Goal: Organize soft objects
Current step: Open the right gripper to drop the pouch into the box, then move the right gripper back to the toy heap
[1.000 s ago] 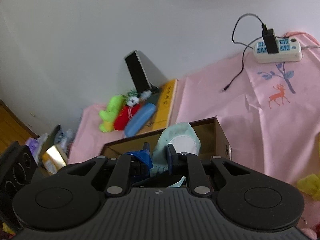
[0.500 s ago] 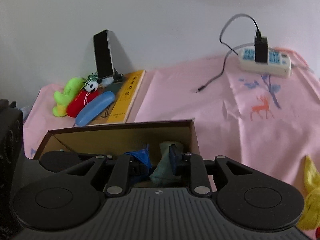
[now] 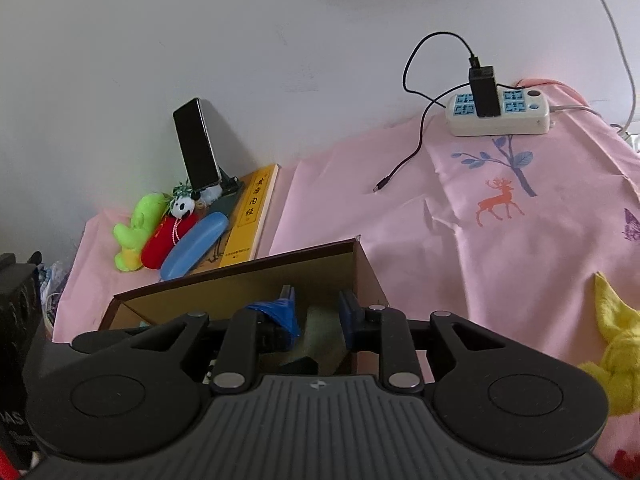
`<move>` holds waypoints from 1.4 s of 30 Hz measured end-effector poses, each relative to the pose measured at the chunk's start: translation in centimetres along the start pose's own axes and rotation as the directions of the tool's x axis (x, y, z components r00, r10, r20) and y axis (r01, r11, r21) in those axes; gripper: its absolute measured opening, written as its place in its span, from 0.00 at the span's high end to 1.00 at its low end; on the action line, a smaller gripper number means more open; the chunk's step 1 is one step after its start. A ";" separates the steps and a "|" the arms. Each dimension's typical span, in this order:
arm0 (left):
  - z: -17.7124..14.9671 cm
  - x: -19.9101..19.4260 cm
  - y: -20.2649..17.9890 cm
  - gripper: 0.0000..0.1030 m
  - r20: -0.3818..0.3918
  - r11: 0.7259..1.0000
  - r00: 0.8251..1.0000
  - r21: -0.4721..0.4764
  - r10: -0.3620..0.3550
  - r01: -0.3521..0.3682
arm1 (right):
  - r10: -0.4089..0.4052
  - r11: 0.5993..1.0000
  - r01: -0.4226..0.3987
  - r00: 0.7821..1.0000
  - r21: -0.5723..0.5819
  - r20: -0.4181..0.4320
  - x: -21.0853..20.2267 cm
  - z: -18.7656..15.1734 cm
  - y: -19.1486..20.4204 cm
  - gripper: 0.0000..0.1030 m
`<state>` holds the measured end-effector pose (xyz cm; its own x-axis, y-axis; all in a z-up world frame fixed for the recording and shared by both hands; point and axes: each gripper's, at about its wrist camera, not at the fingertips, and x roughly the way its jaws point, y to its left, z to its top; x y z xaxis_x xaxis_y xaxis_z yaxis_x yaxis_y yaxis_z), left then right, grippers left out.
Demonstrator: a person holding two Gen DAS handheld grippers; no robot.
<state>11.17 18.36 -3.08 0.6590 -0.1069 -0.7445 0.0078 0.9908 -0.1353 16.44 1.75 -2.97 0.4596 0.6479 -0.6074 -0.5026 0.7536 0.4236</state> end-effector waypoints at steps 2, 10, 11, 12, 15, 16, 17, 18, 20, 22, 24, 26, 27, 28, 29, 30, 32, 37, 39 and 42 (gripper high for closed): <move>0.0 -0.7 -0.3 0.43 0.013 1.000 1.000 -0.004 -0.006 0.006 | -0.004 1.000 0.004 1.000 0.000 0.007 -0.7 -0.3 0.0 0.94; -0.8 -3.4 -2.2 0.43 0.030 0.998 0.998 -0.025 0.060 -0.060 | -0.023 1.000 0.023 0.998 -0.006 0.060 -4.4 -1.2 -0.2 0.93; -0.9 -3.9 -2.6 0.43 0.038 0.997 0.996 -0.021 0.075 -0.074 | -0.024 1.000 0.025 0.998 -0.011 0.065 -4.9 -1.4 -0.2 0.93; -1.1 -4.4 -3.1 0.43 0.044 0.996 0.995 -0.019 0.087 -0.086 | -0.029 0.999 0.031 0.997 -0.019 0.070 -5.4 -1.5 -0.2 0.93; -1.4 -5.5 -4.5 0.42 0.047 0.990 0.989 -0.013 0.142 -0.142 | -0.049 0.998 0.053 0.995 -0.045 0.082 -6.6 -2.1 -0.1 0.93; -1.5 -5.8 -5.0 0.42 0.050 0.986 0.985 -0.010 0.165 -0.165 | -0.051 0.997 0.055 0.995 -0.052 0.082 -7.0 -2.3 0.0 0.93; -1.7 -6.1 -5.4 0.42 0.053 0.983 0.981 -0.010 0.185 -0.185 | -0.053 0.996 0.058 0.995 -0.062 0.083 -7.4 -2.5 0.1 0.93; -1.8 -6.4 -5.7 0.42 0.052 0.979 0.978 -0.011 0.202 -0.202 | -0.054 0.996 0.060 0.995 -0.072 0.086 -7.8 -2.7 0.1 0.93; -2.0 -6.8 -6.5 0.41 0.050 0.973 0.971 -0.014 0.233 -0.232 | -0.055 0.993 0.064 0.994 -0.097 0.093 -8.5 -3.1 0.4 0.92; -2.3 -7.2 -7.1 0.41 0.050 0.966 0.964 -0.019 0.260 -0.260 | -0.059 0.991 0.071 0.992 -0.109 0.109 -9.3 -3.5 0.5 0.92; -2.5 -7.5 -7.8 0.41 0.045 0.960 0.959 -0.027 0.279 -0.278 | -0.056 0.992 0.069 0.991 -0.107 0.118 -10.0 -3.9 0.3 0.92; -2.8 -7.7 -8.6 0.41 0.044 0.954 0.953 -0.030 0.299 -0.298 | -0.051 0.993 0.063 0.991 -0.095 0.123 -10.6 -4.2 0.0 0.92; -3.0 -7.9 -9.0 0.41 0.046 0.952 0.951 -0.029 0.307 -0.306 | -0.049 0.994 0.060 0.991 -0.089 0.124 -11.0 -4.4 -0.2 0.92; -3.1 -8.1 -9.4 0.40 0.047 0.949 0.948 -0.028 0.314 -0.313 | -0.048 0.995 0.059 0.991 -0.086 0.123 -11.3 -4.6 -0.4 0.91; -3.2 -8.2 -9.8 0.40 0.048 0.946 0.945 -0.026 0.323 -0.322 | -0.044 0.995 0.055 0.992 -0.086 0.119 -11.6 -4.8 -0.6 0.91; -3.4 -8.3 -10.3 0.40 0.047 0.943 0.942 -0.023 0.332 -0.331 | -0.042 0.995 0.053 0.992 -0.087 0.116 -11.8 -5.0 -0.8 0.91; -3.6 -8.4 -11.2 0.40 0.044 0.938 0.937 -0.015 0.347 -0.347 | -0.038 0.995 0.048 0.993 -0.089 0.114 -12.4 -5.4 -1.2 0.91; -4.1 -8.4 -13.3 0.39 0.042 0.928 0.928 0.004 0.371 -0.372 | -0.038 0.990 0.051 0.994 -0.132 0.103 -13.8 -6.4 -1.8 0.91; -4.3 -8.3 -14.1 0.39 0.039 0.929 0.929 0.011 0.369 -0.370 | -0.042 0.987 0.057 0.994 -0.151 0.105 -14.4 -6.9 -2.1 0.91; -4.6 -8.0 -15.5 0.38 0.040 0.926 0.926 0.028 0.376 -0.378 | -0.057 0.983 0.075 0.992 -0.168 0.113 -15.4 -7.4 -2.6 0.90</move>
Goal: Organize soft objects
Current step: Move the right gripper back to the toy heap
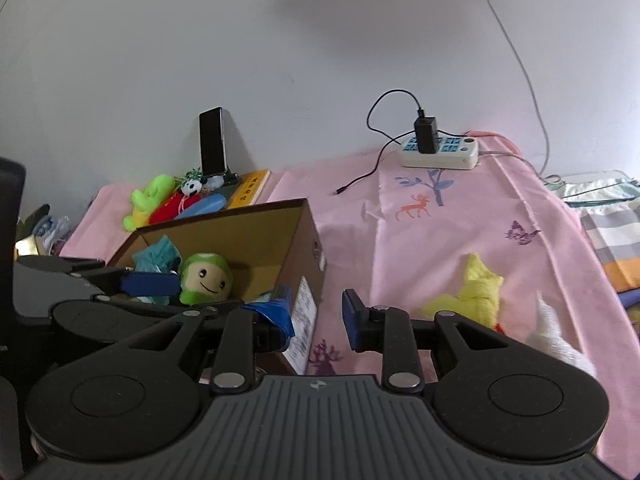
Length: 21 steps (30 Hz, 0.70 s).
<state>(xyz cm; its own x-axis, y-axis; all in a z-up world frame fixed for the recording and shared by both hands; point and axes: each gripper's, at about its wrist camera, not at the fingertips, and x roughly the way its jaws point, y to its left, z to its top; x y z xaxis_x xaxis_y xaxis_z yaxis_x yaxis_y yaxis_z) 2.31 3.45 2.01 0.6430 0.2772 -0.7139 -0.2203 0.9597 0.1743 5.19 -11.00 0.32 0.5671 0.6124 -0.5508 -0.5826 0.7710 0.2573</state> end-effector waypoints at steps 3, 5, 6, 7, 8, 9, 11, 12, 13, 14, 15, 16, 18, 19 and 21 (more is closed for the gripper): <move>-0.3 -0.2 -1.3 0.38 -0.005 1.000 1.000 0.022 0.002 -0.002 | -0.013 1.000 0.013 1.000 0.005 -0.001 -0.8 -0.4 -0.8 0.90; -0.4 -0.2 -2.0 0.38 -0.013 0.999 1.000 0.033 -0.002 0.002 | -0.018 1.000 0.018 1.000 0.022 -0.008 -1.1 -0.6 -1.5 0.90; -0.4 -0.1 -2.4 0.38 -0.018 0.999 1.000 0.038 -0.001 0.002 | -0.021 0.999 0.021 1.000 0.029 -0.010 -1.2 -0.7 -1.8 0.90; -0.5 -0.1 -2.7 0.38 -0.022 0.999 1.000 0.043 -0.001 0.002 | -0.025 0.999 0.025 1.000 0.036 -0.012 -1.4 -0.9 -2.1 0.90; -0.6 -0.1 -3.0 0.38 -0.025 0.999 1.000 0.048 -0.001 0.002 | -0.028 0.999 0.028 1.000 0.042 -0.015 -1.5 -1.1 -2.4 0.90; -0.7 -0.1 -3.3 0.38 -0.027 0.999 1.000 0.053 -0.003 0.004 | -0.029 0.998 0.030 0.999 0.047 -0.020 -1.6 -1.3 -2.7 0.90; -1.0 -0.2 -3.8 0.38 -0.031 0.998 0.999 0.060 -0.013 0.015 | -0.030 0.998 0.032 0.999 0.057 -0.035 -1.8 -1.9 -3.2 0.90; -1.3 -0.2 -4.0 0.38 -0.034 0.998 0.999 0.065 -0.022 0.024 | -0.029 0.998 0.032 0.999 0.062 -0.044 -1.9 -2.2 -3.4 0.90; -1.6 -0.2 -4.2 0.38 -0.040 0.997 0.999 0.070 -0.029 0.032 | -0.028 0.997 0.031 0.998 0.069 -0.054 -2.1 -2.6 -3.7 0.90; -1.9 -0.2 -4.5 0.38 -0.047 0.996 0.998 0.074 -0.037 0.041 | -0.026 0.997 0.031 0.998 0.077 -0.064 -2.2 -2.9 -3.9 0.89; -2.2 -0.2 -4.8 0.38 -0.055 0.996 0.997 0.078 -0.046 0.050 | -0.024 0.996 0.030 0.997 0.084 -0.074 -2.3 -3.3 -4.2 0.89; -2.5 -0.1 -5.0 0.38 -0.065 0.995 0.996 0.084 -0.056 0.062 | -0.022 0.995 0.029 0.996 0.090 -0.085 -2.4 -3.7 -4.4 0.89; -3.2 0.1 -5.6 0.38 -0.078 0.992 0.994 0.097 -0.073 0.081 | -0.018 0.995 0.028 0.994 0.100 -0.103 -2.5 -4.4 -4.8 0.89; -3.7 0.2 -5.8 0.38 -0.087 0.990 0.993 0.105 -0.085 0.094 | -0.016 0.994 0.028 0.993 0.104 -0.116 -2.5 -4.7 -5.0 0.89; -4.5 0.3 -6.3 0.37 -0.101 0.985 0.988 0.122 -0.113 0.125 | -0.012 0.994 0.028 0.990 0.106 -0.141 -2.4 -5.4 -5.2 0.89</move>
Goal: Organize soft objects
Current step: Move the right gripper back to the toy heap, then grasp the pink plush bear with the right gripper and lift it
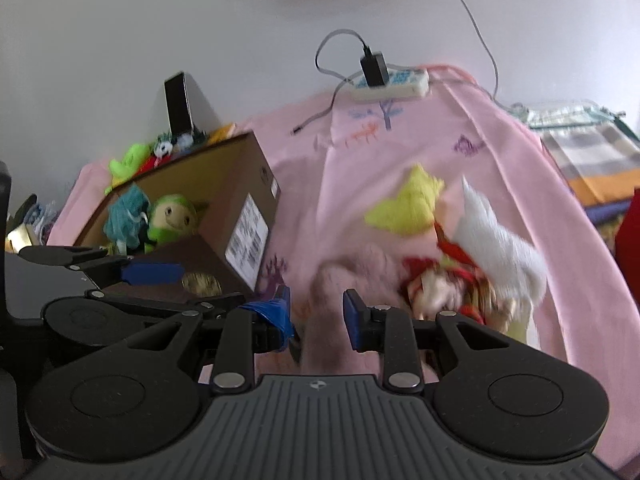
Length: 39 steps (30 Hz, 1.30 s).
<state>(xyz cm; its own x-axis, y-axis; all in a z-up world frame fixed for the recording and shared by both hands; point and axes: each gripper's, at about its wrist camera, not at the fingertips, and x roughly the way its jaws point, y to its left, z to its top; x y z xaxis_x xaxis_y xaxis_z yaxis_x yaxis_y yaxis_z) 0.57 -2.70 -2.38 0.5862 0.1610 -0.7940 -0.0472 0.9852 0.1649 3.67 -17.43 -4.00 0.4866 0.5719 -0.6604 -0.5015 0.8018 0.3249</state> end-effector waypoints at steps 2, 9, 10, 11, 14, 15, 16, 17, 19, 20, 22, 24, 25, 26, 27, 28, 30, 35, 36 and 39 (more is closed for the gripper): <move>-0.7 0.3 -0.4 0.37 -0.010 1.000 1.000 0.010 -0.026 0.026 | -0.001 1.000 0.001 1.000 -0.001 -0.013 0.0 -0.6 -0.3 0.89; -2.3 0.9 -1.3 0.37 -0.024 0.992 0.992 0.027 -0.124 0.125 | 0.022 1.000 -0.022 1.000 -0.013 -0.019 -1.0 -1.2 -1.1 0.89; -2.3 0.9 -1.4 0.37 -0.019 0.990 0.990 0.025 -0.142 0.142 | 0.022 1.000 -0.022 1.000 -0.013 -0.019 -0.9 -1.1 -1.1 0.89; -2.3 0.9 -1.5 0.36 -0.013 0.987 0.988 0.024 -0.156 0.157 | 0.021 1.000 -0.021 1.000 -0.009 -0.017 -0.8 -1.0 -1.3 0.89; -2.1 0.7 -1.9 0.36 0.018 0.980 0.980 0.030 -0.196 0.195 | 0.032 0.999 -0.032 0.999 0.020 -0.010 -0.7 -0.5 -1.7 0.89; -2.0 0.6 -2.0 0.36 0.028 0.977 0.977 0.034 -0.213 0.212 | 0.035 0.999 -0.035 0.999 0.032 -0.006 -0.8 -0.4 -1.9 0.89; -1.8 0.5 -2.2 0.36 0.037 0.972 0.972 0.039 -0.231 0.230 | 0.036 0.998 -0.036 0.999 0.048 -0.004 -0.7 -0.1 -2.2 0.89; -1.7 0.4 -2.4 0.36 0.045 0.969 0.968 0.047 -0.246 0.244 | 0.040 0.997 -0.039 0.999 0.074 -0.008 -0.5 0.1 -2.6 0.89; -1.4 0.4 -2.9 0.36 0.057 0.962 0.962 0.069 -0.268 0.264 | 0.067 0.989 -0.062 0.997 0.136 -0.033 0.1 0.5 -3.6 0.89; -1.3 0.5 -3.1 0.36 0.059 0.958 0.958 0.077 -0.279 0.275 | 0.088 0.981 -0.078 0.995 0.177 -0.052 0.5 0.7 -4.3 0.85; -0.9 0.8 -3.5 0.36 0.056 0.950 0.951 0.085 -0.304 0.299 | 0.109 0.964 -0.090 0.992 0.249 -0.064 1.0 0.8 -5.2 0.85; -0.4 1.2 -3.5 0.36 0.053 0.938 0.938 0.073 -0.343 0.339 | 0.103 0.954 -0.081 0.993 0.288 -0.062 1.4 1.0 -6.0 0.85; -0.1 1.5 -3.4 0.36 0.049 0.932 0.931 0.060 -0.361 0.358 | 0.104 0.950 -0.082 0.993 0.303 -0.059 1.4 1.2 -6.4 0.85; 0.2 1.7 -3.3 0.36 0.048 0.926 0.925 0.049 -0.377 0.375 | 0.109 0.946 -0.085 0.992 0.312 -0.060 1.5 1.4 -6.7 0.85; 0.5 1.9 -3.3 0.36 0.046 0.920 0.919 0.040 -0.391 0.389 | 0.108 0.948 -0.081 0.992 0.307 -0.070 1.7 1.6 -6.9 0.85; 0.7 2.1 -3.3 0.36 0.043 0.915 0.914 0.033 -0.403 0.402 | 0.098 0.954 -0.071 0.992 0.293 -0.081 1.8 1.7 -6.9 0.85; 1.0 2.3 -3.5 0.36 0.042 0.910 0.909 0.038 -0.415 0.414 | 0.102 0.953 -0.074 0.991 0.294 -0.083 2.0 1.8 -7.3 0.85; 1.6 3.0 -4.0 0.35 0.044 0.892 0.892 0.054 -0.450 0.448 | 0.158 0.898 -0.104 0.983 0.427 -0.092 2.4 1.7 -10.1 0.84; 1.8 3.4 -3.9 0.35 0.035 0.887 0.886 0.040 -0.462 0.460 | 0.157 0.896 -0.100 0.983 0.433 -0.098 2.4 1.8 -10.4 0.84; 2.2 4.6 -4.1 0.34 -0.009 0.860 0.860 0.003 -0.510 0.511 | 0.144 0.911 -0.091 0.984 0.402 -0.102 2.3 2.0 -10.2 0.83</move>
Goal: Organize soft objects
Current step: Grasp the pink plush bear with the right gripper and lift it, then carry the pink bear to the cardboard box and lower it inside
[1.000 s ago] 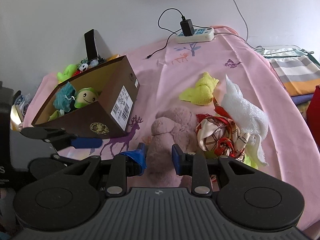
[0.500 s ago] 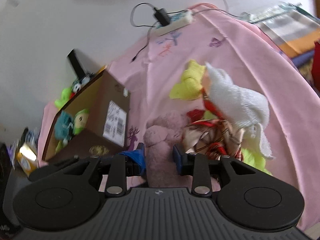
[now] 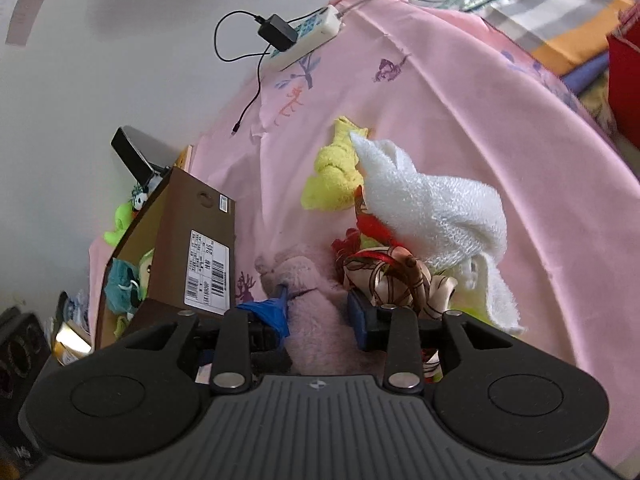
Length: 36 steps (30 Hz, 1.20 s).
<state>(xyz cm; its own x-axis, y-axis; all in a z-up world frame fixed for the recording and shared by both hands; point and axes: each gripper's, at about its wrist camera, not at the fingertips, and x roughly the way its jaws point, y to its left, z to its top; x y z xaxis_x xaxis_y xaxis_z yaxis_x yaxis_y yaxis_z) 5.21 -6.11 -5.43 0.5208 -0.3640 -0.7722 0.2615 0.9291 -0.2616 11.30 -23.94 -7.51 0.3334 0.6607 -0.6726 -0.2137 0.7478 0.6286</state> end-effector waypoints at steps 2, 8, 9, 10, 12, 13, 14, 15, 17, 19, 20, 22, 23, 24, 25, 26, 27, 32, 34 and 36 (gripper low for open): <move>-0.1 0.6 0.0 0.34 -0.031 0.999 0.999 -0.004 -0.036 0.036 | 0.001 0.999 -0.002 1.000 -0.045 -0.012 0.1 0.0 0.3 0.83; -0.6 2.9 -1.1 0.30 -0.070 0.997 0.998 0.072 0.004 0.001 | 0.002 0.981 -0.012 0.999 -0.196 -0.050 0.7 -0.4 1.5 0.83; -0.6 3.0 -1.4 0.29 -0.067 0.996 0.998 0.085 0.013 -0.007 | -0.006 0.976 -0.004 0.999 -0.218 -0.046 0.7 -0.4 1.6 0.83; -0.6 3.1 -1.7 0.29 -0.062 0.995 0.998 0.095 0.020 -0.015 | -0.014 0.972 0.004 0.999 -0.234 -0.042 0.8 -0.5 1.7 0.83; -0.9 3.1 -2.0 0.29 -0.046 0.993 0.998 0.116 0.033 -0.028 | -0.021 0.971 0.012 0.999 -0.240 -0.038 1.0 -0.5 1.6 0.81; -1.0 3.0 -2.1 0.29 -0.037 0.991 0.999 0.126 0.039 -0.034 | -0.019 0.971 0.008 0.999 -0.238 -0.041 1.1 -0.5 1.6 0.81; -1.1 2.9 -2.2 0.29 -0.026 0.990 0.999 0.132 0.044 -0.040 | -0.017 0.971 0.007 0.999 -0.241 -0.038 1.0 -0.5 1.6 0.83; -1.2 2.7 -2.3 0.30 -0.016 0.990 0.999 0.136 0.050 -0.047 | -0.010 0.971 0.002 1.000 -0.241 -0.030 0.8 -0.6 1.6 0.83; -1.1 2.2 -2.4 0.31 -0.005 0.988 0.999 0.143 0.052 -0.051 | 0.016 0.972 -0.019 1.000 -0.232 -0.015 0.4 -0.9 1.5 0.85; -1.3 1.4 -2.8 0.33 0.017 0.985 0.998 0.162 0.052 -0.054 | 0.039 0.976 -0.038 0.999 -0.214 0.003 -0.3 -1.1 1.5 0.87; -1.4 1.1 -3.1 0.35 0.028 0.983 0.998 0.172 0.055 -0.059 | 0.061 0.977 -0.058 0.998 -0.205 0.007 -0.7 -1.1 1.4 0.88; -1.4 0.3 -3.5 0.36 0.046 0.980 0.997 0.189 0.056 -0.063 | 0.104 0.975 -0.099 0.994 -0.197 0.014 -1.3 -1.2 1.7 0.88; -1.4 -0.2 -3.6 0.36 0.060 0.979 0.997 0.193 0.056 -0.067 | 0.109 0.972 -0.101 0.994 -0.213 0.024 -1.6 -1.4 2.0 0.88; -1.4 -0.6 -3.6 0.36 0.072 0.978 0.996 0.197 0.056 -0.069 | 0.114 0.967 -0.103 0.993 -0.231 0.034 -1.9 -1.5 2.4 0.89; -1.5 -1.1 -3.6 0.36 0.087 0.978 0.995 0.198 0.056 -0.072 | 0.123 0.964 -0.109 0.991 -0.244 0.044 -2.2 -1.6 2.8 0.89; -1.5 -1.6 -3.6 0.36 0.101 0.978 0.993 0.197 0.056 -0.075 | 0.134 0.960 -0.116 0.989 -0.255 0.054 -2.5 -1.7 3.2 0.89; -1.5 -2.0 -3.5 0.36 0.113 0.978 0.992 0.195 0.057 -0.078 | 0.144 0.957 -0.122 0.988 -0.263 0.063 -2.7 -1.7 3.5 0.89; -1.1 -4.7 -3.2 0.37 0.187 0.972 0.978 0.198 0.090 -0.127 | 0.206 0.938 -0.161 0.971 -0.306 0.120 -3.5 -1.8 5.5 0.89; -0.9 -5.9 -2.7 0.37 0.220 0.967 0.969 0.201 0.110 -0.155 | 0.234 0.932 -0.182 0.963 -0.313 0.136 -3.5 -1.6 6.4 0.89; -0.7 -7.1 -2.2 0.38 0.249 0.963 0.960 0.200 0.129 -0.182 | 0.268 0.923 -0.209 0.952 -0.325 0.150 -3.4 -1.4 7.5 0.90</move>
<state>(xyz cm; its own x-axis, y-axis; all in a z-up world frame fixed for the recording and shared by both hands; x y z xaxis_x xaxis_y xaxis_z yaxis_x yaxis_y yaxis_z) 0.40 -5.50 0.18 0.7363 -0.2455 -0.6305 0.3199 0.9474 0.0046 7.31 -20.49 -1.06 0.3977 0.8192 -0.4131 -0.5648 0.5734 0.5934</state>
